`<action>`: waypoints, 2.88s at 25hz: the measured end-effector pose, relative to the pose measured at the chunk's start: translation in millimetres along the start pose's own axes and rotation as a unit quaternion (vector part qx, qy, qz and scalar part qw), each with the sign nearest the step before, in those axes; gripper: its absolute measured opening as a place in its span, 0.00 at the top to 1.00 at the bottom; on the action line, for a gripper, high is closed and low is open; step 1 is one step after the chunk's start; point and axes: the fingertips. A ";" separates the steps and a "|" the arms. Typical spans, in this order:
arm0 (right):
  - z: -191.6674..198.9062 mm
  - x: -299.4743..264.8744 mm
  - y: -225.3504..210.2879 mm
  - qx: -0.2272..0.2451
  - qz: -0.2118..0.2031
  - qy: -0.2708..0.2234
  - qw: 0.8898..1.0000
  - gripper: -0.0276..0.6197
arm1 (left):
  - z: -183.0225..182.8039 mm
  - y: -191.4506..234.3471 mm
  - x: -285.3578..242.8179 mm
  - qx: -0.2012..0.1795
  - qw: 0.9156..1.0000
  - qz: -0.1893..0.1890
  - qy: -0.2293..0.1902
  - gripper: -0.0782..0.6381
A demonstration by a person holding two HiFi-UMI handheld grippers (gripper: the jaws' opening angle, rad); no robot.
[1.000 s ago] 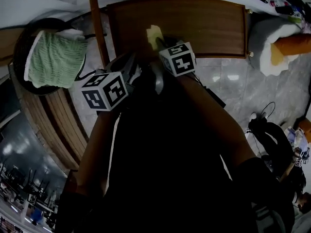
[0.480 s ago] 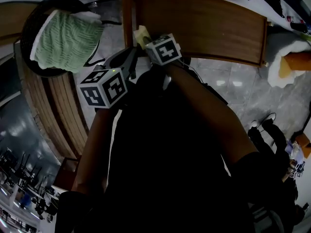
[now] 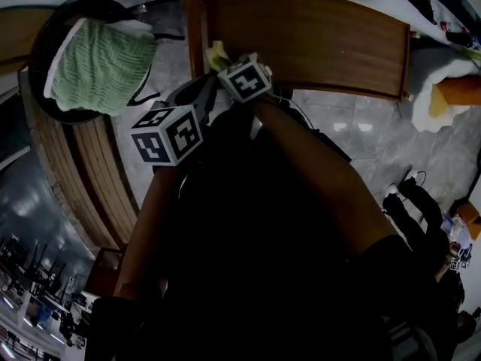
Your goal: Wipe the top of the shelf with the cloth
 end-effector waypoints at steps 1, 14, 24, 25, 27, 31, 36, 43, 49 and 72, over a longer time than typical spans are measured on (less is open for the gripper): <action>-0.1 1.4 -1.2 0.000 0.000 -0.001 1.000 0.89 | 1.2 -1.1 -1.8 0.004 1.000 -0.001 0.000 0.88; 26.0 44.6 -57.9 -0.018 0.028 0.008 0.999 0.89 | 19.7 -32.9 -40.1 -0.013 0.999 -0.018 0.027 0.88; 59.4 100.3 -126.7 -0.024 0.060 0.020 0.998 0.89 | 36.7 -77.2 -87.5 -0.019 0.999 -0.008 0.035 0.87; 62.8 105.8 -134.1 -0.026 0.062 0.020 0.998 0.89 | 39.0 -82.9 -92.5 -0.019 0.999 -0.007 0.036 0.88; 69.9 116.2 -147.4 -0.031 0.065 0.021 0.997 0.89 | 44.2 -94.0 -102.1 -0.020 0.999 -0.004 0.040 0.88; 82.7 135.4 -172.4 -0.042 0.072 0.017 0.996 0.89 | 55.2 -113.2 -121.6 -0.024 0.998 -0.001 0.049 0.87; 101.5 164.7 -210.0 -0.056 0.091 0.015 0.994 0.89 | 64.6 -139.1 -146.0 -0.027 0.998 0.005 0.057 0.87; 135.4 209.6 -263.8 -0.091 0.118 0.009 0.989 0.89 | 75.9 -176.2 -176.2 -0.035 0.997 0.018 0.065 0.87; 159.6 249.9 -308.1 -0.121 0.150 -0.007 0.981 0.89 | 90.8 -205.3 -197.9 -0.044 0.996 0.031 0.077 0.87; 207.8 340.1 -392.8 -0.164 0.276 0.036 0.947 0.89 | 117.9 -264.1 -250.1 -0.054 0.991 0.068 0.104 0.87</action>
Point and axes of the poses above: the fingertips, and each gripper's own axes: x backward along the fingers, y to its left, z out of its underside, and after that the axes turned 7 degrees about -y, right-handed
